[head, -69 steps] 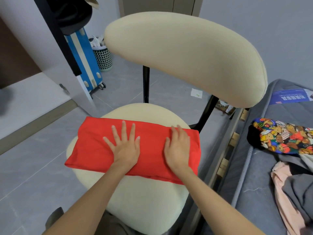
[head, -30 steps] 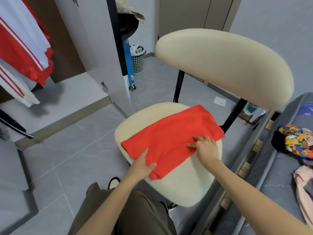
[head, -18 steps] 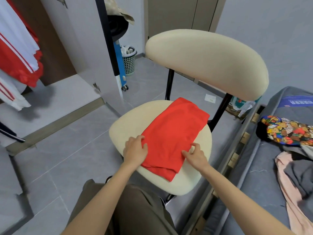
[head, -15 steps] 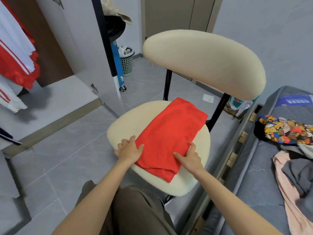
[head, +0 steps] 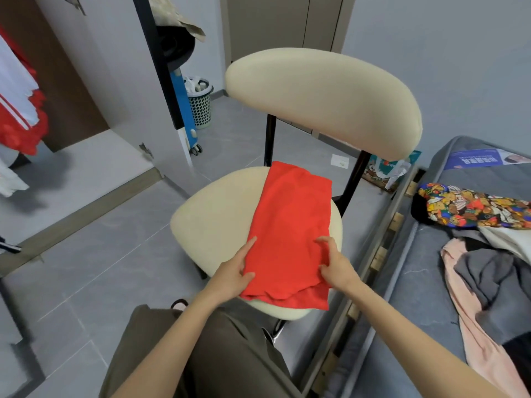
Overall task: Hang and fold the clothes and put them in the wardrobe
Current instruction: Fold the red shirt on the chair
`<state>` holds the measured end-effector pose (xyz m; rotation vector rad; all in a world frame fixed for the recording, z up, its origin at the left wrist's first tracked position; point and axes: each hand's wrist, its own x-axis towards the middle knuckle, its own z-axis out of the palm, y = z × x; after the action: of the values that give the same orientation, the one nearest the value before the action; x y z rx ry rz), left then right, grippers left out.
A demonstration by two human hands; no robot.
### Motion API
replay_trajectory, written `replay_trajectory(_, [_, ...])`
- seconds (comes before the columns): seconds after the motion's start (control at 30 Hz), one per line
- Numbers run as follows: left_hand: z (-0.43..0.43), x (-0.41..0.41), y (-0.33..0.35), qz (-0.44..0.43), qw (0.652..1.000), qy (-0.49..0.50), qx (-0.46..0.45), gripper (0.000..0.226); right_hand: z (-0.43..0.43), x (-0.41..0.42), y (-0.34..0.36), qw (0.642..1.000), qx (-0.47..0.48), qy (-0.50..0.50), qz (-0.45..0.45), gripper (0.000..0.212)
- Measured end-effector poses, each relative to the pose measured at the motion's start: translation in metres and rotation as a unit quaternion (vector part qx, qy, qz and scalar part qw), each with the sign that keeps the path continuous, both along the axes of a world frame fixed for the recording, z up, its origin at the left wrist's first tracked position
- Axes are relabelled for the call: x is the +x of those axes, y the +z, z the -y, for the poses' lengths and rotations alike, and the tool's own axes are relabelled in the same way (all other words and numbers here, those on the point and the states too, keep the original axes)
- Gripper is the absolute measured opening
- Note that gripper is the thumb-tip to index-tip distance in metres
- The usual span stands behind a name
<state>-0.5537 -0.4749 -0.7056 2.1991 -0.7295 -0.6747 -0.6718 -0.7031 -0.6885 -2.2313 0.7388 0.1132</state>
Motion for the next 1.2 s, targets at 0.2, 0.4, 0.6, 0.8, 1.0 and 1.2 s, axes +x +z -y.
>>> replay_trajectory(0.2, [-0.009,-0.032,-0.011,0.17,0.976,-0.096,0.095,0.064,-0.013,-0.042,0.002,0.966,-0.233,0.106,-0.03,0.062])
replay_trajectory(0.4, [-0.018,-0.03,-0.017,0.291,0.896,-0.262,0.209,0.109,-0.036,-0.075,-0.026,0.9,-0.3,0.311,-0.052,0.084])
replay_trajectory(0.6, [-0.014,-0.028,-0.014,0.33,0.871,-0.273,0.24,0.096,-0.039,-0.072,-0.037,0.88,-0.382,0.28,0.03,0.09])
replay_trajectory(0.8, [-0.015,-0.025,-0.012,0.296,0.893,-0.266,0.209,0.071,-0.019,-0.074,-0.032,0.885,-0.338,0.299,0.112,0.064])
replay_trajectory(1.0, [-0.02,-0.023,-0.003,0.194,0.959,-0.198,0.065,0.039,-0.012,-0.07,-0.008,0.952,-0.175,0.228,0.105,0.028])
replay_trajectory(1.2, [-0.018,-0.039,0.019,0.121,0.985,0.027,-0.122,0.022,-0.024,-0.076,0.018,0.986,0.03,0.066,0.149,0.012])
